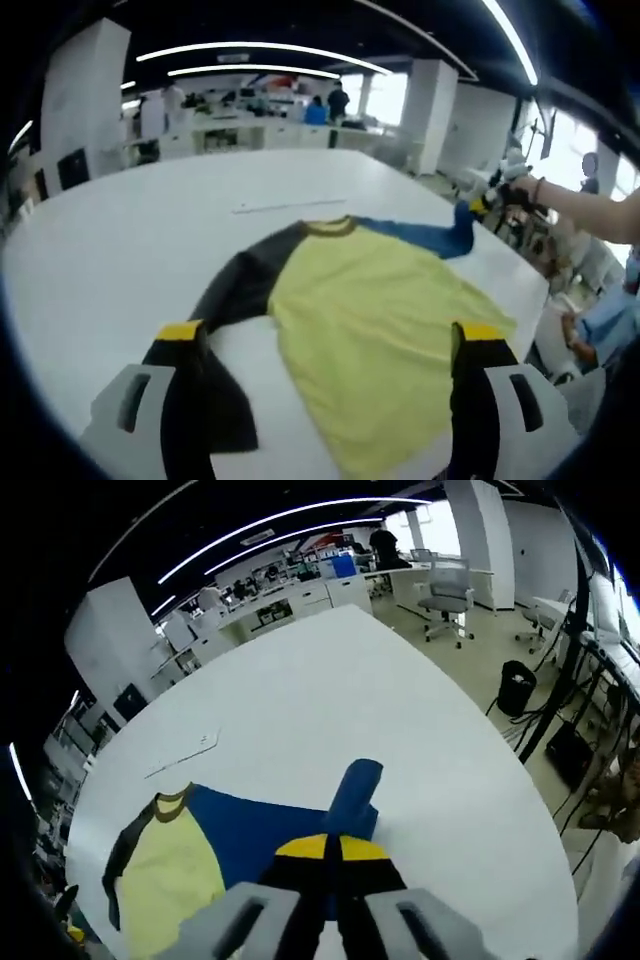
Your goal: Fold the garment on the visible template until the final outline fits inside the template.
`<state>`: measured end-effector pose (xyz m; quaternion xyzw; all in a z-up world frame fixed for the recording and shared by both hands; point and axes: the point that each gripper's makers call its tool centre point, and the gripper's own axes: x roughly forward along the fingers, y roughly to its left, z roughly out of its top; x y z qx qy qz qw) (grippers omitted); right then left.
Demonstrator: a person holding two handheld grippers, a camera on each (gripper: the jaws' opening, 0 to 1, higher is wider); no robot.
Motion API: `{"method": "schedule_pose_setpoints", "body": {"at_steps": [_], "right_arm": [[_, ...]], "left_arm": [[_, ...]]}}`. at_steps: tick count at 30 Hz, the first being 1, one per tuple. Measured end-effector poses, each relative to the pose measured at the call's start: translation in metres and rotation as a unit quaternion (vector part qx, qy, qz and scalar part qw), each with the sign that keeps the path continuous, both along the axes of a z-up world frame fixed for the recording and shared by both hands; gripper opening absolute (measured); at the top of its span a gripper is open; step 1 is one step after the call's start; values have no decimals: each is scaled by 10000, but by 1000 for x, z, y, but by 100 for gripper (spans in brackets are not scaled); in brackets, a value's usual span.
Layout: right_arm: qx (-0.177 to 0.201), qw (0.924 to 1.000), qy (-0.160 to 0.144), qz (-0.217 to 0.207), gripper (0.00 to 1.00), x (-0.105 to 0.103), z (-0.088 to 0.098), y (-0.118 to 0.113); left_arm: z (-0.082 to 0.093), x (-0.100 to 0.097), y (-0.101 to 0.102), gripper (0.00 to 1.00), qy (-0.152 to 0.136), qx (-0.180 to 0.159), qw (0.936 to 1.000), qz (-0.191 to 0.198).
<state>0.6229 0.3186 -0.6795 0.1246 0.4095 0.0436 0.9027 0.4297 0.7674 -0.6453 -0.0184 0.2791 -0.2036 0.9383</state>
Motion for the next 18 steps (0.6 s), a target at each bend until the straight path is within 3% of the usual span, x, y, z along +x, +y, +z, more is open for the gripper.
{"method": "schedule_pose_setpoints", "body": {"at_steps": [9,18], "right_arm": [[85,9983,-245,521,0,7,20,52],[147,9953,-302,906,0,13,27,96]], "left_arm": [[7,-12,-21,99,-3,-31,9999,-167],[14,-17,-16,99,-122,-116,9998,-91]]}}
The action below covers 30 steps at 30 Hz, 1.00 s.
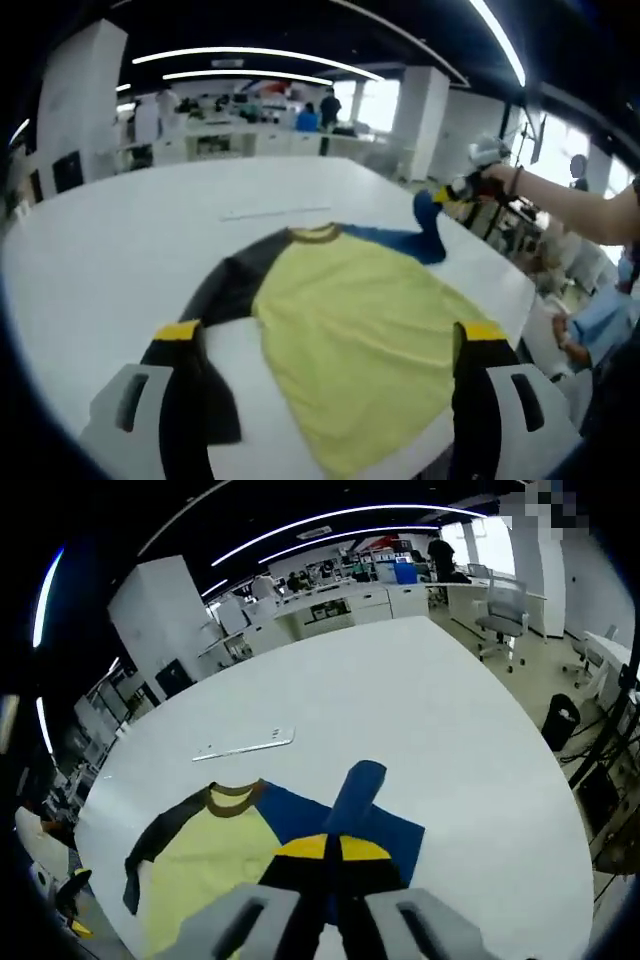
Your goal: Fold the garment on the visible template until the final outline fits inside the template.
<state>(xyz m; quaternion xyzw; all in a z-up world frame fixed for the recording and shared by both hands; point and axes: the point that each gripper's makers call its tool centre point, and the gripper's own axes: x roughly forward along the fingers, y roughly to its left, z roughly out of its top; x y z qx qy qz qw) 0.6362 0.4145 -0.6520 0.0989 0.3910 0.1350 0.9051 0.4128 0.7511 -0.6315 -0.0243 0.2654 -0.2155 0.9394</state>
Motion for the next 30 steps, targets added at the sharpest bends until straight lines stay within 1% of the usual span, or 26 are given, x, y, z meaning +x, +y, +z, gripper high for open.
{"method": "schedule_pose_setpoints", "body": {"at_steps": [2,7,9,14,21,26,30], "right_arm": [[-13,9999,-33,94,0,3,1,7],[80,9994,-78,323,0,4,5,36],[91,9991,-72,417,0,4,5,46],[24,9980,-82,621,0,3,6,65],[-4,9961,-170,862,0,3,15,97],[155,9944,-189,1033,0,1,19,124],[215,9929,-173,1158,0,-1,17,144]], "left_arm": [[-1,0,4,99,10,-13,10000,0],[-8,3,19,98,65,-27,10000,-5],[-7,0,12,98,75,-15,10000,-26],[-7,-3,8,98,97,21,9999,-69],[-4,-10,-6,98,112,45,9997,-230],[-5,-13,-10,97,158,41,9995,-281],[-5,-14,-11,97,168,31,9994,-291]]}}
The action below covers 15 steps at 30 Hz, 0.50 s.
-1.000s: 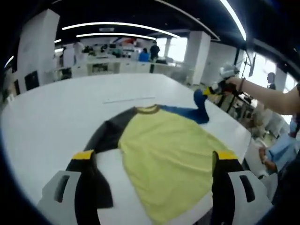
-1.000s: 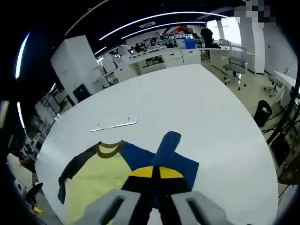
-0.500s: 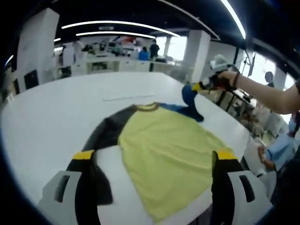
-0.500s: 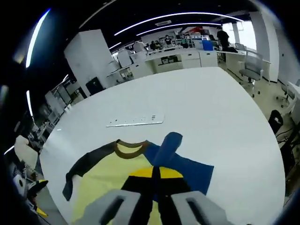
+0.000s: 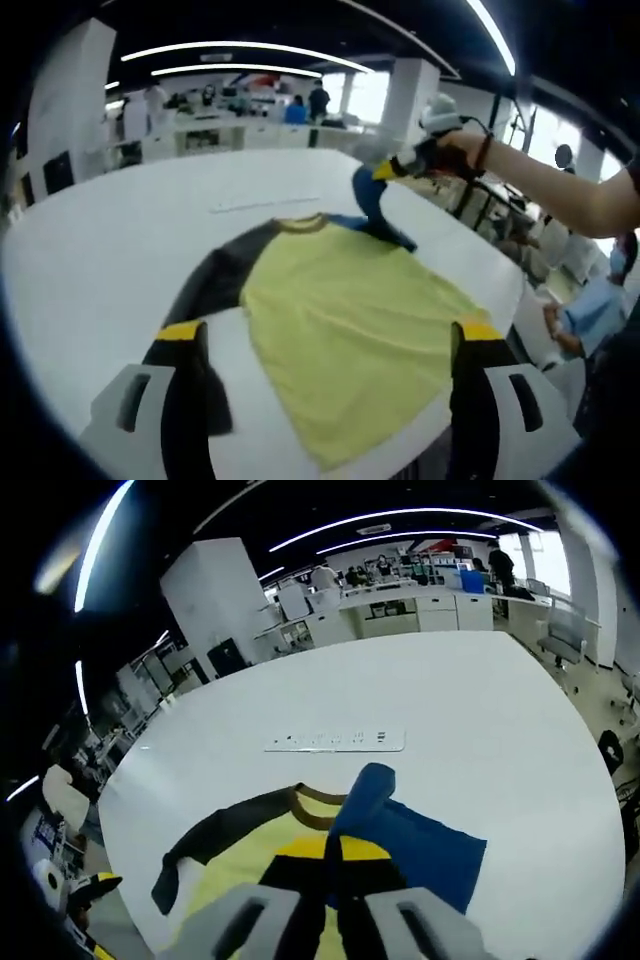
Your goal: Fold the garment on the visible template until the final outline fits inside the template.
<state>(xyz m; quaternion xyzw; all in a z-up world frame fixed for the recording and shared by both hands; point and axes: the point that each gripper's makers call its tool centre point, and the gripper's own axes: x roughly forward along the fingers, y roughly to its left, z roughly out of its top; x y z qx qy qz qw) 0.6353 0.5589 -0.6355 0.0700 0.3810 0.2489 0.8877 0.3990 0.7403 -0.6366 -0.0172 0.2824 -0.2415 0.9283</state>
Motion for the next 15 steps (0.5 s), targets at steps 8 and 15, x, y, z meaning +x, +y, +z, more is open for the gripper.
{"method": "schedule_pose_setpoints", "body": {"at_steps": [8,15], "right_arm": [[63,9997,7,245,0,-8,-1,30],[125,9990,-30,436,0,-12,-1,55]], "left_arm": [[-3,0,3,96,54,-15,10000,32],[-7,-1,6,96,120,2,9999,34]]}}
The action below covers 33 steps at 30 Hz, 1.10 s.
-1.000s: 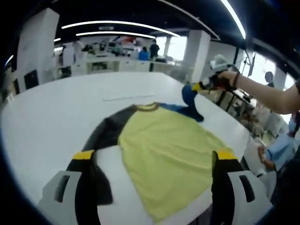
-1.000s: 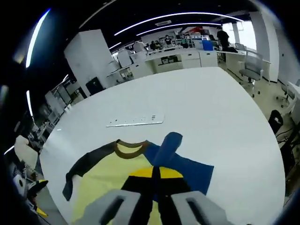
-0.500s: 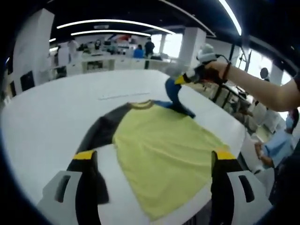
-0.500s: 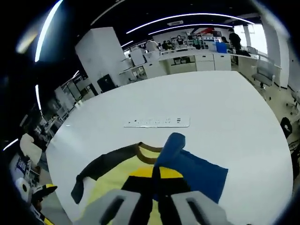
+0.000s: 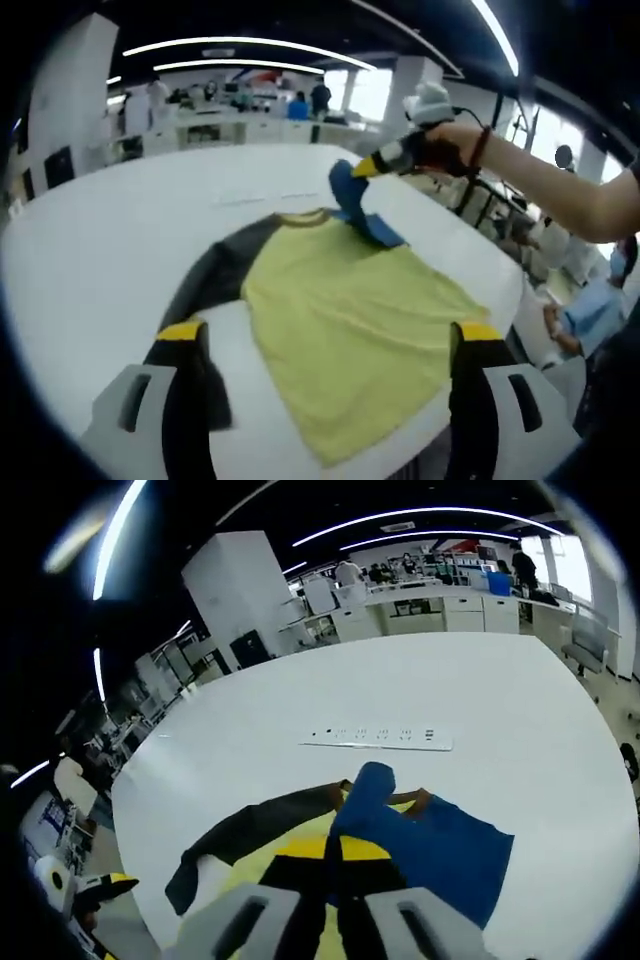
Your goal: Fold the garment on the visible template until the final outline fits inside the template.
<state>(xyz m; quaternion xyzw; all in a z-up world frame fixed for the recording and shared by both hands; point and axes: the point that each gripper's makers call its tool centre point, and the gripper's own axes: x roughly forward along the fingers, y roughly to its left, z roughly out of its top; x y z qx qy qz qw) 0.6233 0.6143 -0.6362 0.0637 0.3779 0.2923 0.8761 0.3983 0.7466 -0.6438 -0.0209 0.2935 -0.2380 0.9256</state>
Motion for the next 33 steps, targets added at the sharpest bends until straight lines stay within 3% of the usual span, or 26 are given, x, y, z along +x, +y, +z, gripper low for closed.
{"method": "schedule_pose_setpoints", "body": {"at_steps": [21,33], "right_arm": [[190,9977,8,651,0,-27,-6,64],[-255,9951,279,916,0,-35,-54,69]], "left_arm": [[-4,-2,4,95,30,-49,10000,82],[-10,-3,11,94,82,-30,9999,140]]}}
